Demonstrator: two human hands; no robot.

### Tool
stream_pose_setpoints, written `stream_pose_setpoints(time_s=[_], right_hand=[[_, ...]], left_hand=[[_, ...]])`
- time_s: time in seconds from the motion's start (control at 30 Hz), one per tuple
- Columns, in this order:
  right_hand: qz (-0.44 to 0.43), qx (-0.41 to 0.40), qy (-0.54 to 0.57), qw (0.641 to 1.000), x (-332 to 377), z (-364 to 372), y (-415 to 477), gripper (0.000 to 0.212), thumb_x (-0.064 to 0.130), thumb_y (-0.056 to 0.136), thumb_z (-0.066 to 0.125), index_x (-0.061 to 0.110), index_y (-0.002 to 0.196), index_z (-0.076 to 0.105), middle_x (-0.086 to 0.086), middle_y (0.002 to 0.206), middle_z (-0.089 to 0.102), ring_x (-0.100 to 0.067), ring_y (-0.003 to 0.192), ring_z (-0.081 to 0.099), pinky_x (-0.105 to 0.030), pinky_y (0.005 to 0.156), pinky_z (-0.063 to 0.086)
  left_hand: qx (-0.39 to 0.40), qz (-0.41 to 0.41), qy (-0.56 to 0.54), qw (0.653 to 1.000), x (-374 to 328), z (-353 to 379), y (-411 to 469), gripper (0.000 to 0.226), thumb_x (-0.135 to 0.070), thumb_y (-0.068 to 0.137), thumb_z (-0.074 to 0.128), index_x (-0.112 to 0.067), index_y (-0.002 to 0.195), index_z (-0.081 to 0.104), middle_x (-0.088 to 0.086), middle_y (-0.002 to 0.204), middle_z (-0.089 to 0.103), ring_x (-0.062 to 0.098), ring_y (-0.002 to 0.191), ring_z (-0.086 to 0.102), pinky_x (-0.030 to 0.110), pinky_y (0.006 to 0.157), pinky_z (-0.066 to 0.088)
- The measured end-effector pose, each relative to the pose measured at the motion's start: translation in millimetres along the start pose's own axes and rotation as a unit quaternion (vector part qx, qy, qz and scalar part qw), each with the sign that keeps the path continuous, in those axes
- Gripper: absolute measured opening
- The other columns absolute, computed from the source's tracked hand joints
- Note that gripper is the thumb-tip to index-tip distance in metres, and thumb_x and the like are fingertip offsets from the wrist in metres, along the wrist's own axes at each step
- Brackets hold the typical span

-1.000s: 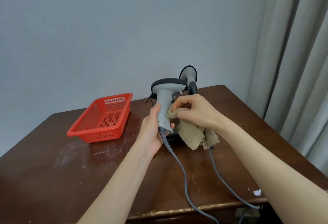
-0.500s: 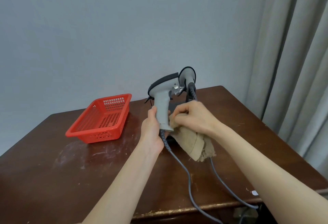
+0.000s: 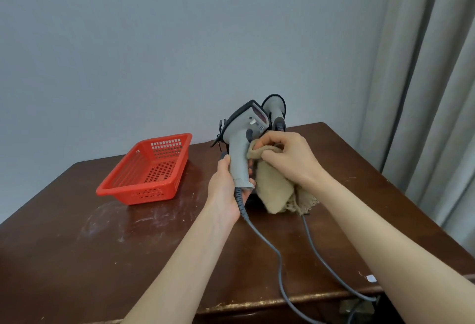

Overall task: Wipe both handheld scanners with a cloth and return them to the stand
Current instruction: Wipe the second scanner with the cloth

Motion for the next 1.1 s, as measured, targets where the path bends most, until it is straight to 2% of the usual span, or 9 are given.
stream_pose_setpoints(time_s=[0.17,0.3,0.4,0.47,0.6,0.7,0.83,0.93,1.1], right_hand=[[-0.03,0.109,-0.022,0.993,13.9,12.6,-9.9,0.02,0.009,0.072,0.068,0.029,0.069,0.071,0.012,0.079,0.067,-0.002,0.08,0.061,-0.016,0.076,0.048],[-0.028,0.129,-0.083,0.988,15.0,13.3,-8.1,0.024,0.011,0.072,0.065,0.034,0.066,0.067,0.014,0.076,0.067,-0.002,0.076,0.06,-0.021,0.074,0.048],[-0.027,0.017,-0.093,0.995,9.1,5.3,1.7,0.021,0.015,0.076,0.062,0.036,0.071,0.063,0.015,0.085,0.067,-0.004,0.087,0.06,-0.029,0.082,0.049],[-0.023,0.032,-0.078,0.996,8.6,6.8,1.2,0.025,0.012,0.076,0.061,0.036,0.072,0.064,0.015,0.086,0.066,-0.004,0.088,0.059,-0.028,0.083,0.049],[-0.019,0.171,-0.055,0.984,15.7,16.7,-12.0,0.029,0.01,0.074,0.062,0.037,0.069,0.068,0.011,0.077,0.061,0.002,0.07,0.055,-0.012,0.066,0.041],[-0.012,0.117,-0.059,0.991,10.6,9.6,-4.9,0.023,0.012,0.078,0.061,0.033,0.074,0.068,0.013,0.082,0.066,0.001,0.077,0.058,-0.018,0.074,0.047],[0.049,-0.023,-0.22,0.974,-9.4,-12.3,4.1,0.023,0.014,0.083,0.054,0.029,0.091,0.068,0.007,0.091,0.066,-0.016,0.089,0.059,-0.03,0.075,0.049],[0.118,-0.103,-0.051,0.986,-22.1,-32.5,7.7,0.016,0.014,0.084,0.058,0.025,0.091,0.067,0.009,0.084,0.064,-0.011,0.086,0.058,-0.022,0.067,0.045],[0.151,-0.106,0.15,0.971,-20.6,-32.7,19.1,0.022,0.017,0.087,0.061,0.017,0.108,0.066,-0.004,0.103,0.068,-0.019,0.099,0.065,-0.038,0.088,0.054]], left_hand=[[0.001,-0.009,0.005,1.0,-0.4,3.0,0.8,0.031,-0.034,0.095,0.052,-0.006,0.106,0.061,0.009,0.084,0.068,0.019,0.06,0.065,0.023,0.043,0.051],[0.011,-0.015,0.015,1.0,3.0,3.1,-0.1,0.036,-0.035,0.096,0.051,-0.005,0.11,0.062,0.013,0.097,0.07,0.024,0.075,0.067,0.034,0.069,0.057],[0.007,-0.018,-0.016,1.0,5.6,5.8,-0.4,0.034,-0.034,0.097,0.05,-0.005,0.114,0.056,0.008,0.077,0.061,0.016,0.054,0.055,0.021,0.043,0.048],[0.006,-0.015,-0.018,1.0,3.2,4.8,0.4,0.034,-0.035,0.096,0.05,-0.006,0.112,0.057,0.009,0.077,0.062,0.016,0.055,0.056,0.02,0.042,0.047],[0.036,-0.004,0.033,0.999,1.8,-1.5,5.4,0.045,-0.046,0.092,0.052,-0.005,0.106,0.065,0.017,0.108,0.07,0.027,0.085,0.069,0.039,0.082,0.056],[0.06,0.007,0.046,0.997,5.1,1.9,3.5,0.05,-0.05,0.087,0.057,-0.005,0.105,0.066,0.016,0.098,0.072,0.025,0.08,0.071,0.035,0.066,0.058],[0.045,0.012,0.026,0.999,2.0,0.3,3.7,0.042,-0.041,0.086,0.062,-0.005,0.105,0.063,0.004,0.075,0.062,0.009,0.052,0.053,0.019,0.041,0.045],[0.056,0.014,0.027,0.998,-2.2,-2.9,6.5,0.044,-0.04,0.088,0.059,-0.003,0.111,0.06,0.004,0.074,0.063,0.009,0.054,0.054,0.019,0.043,0.047],[0.096,-0.021,0.048,0.994,5.7,-1.3,3.5,0.027,-0.025,0.096,0.051,-0.002,0.105,0.059,0.008,0.077,0.067,0.015,0.06,0.059,0.025,0.048,0.053]])
Point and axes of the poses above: each hand's wrist, its own y-axis towards the middle knuckle, its own z-axis out of the palm, x = y × z, the point moved 3 cm from there along y, towards the middle knuckle
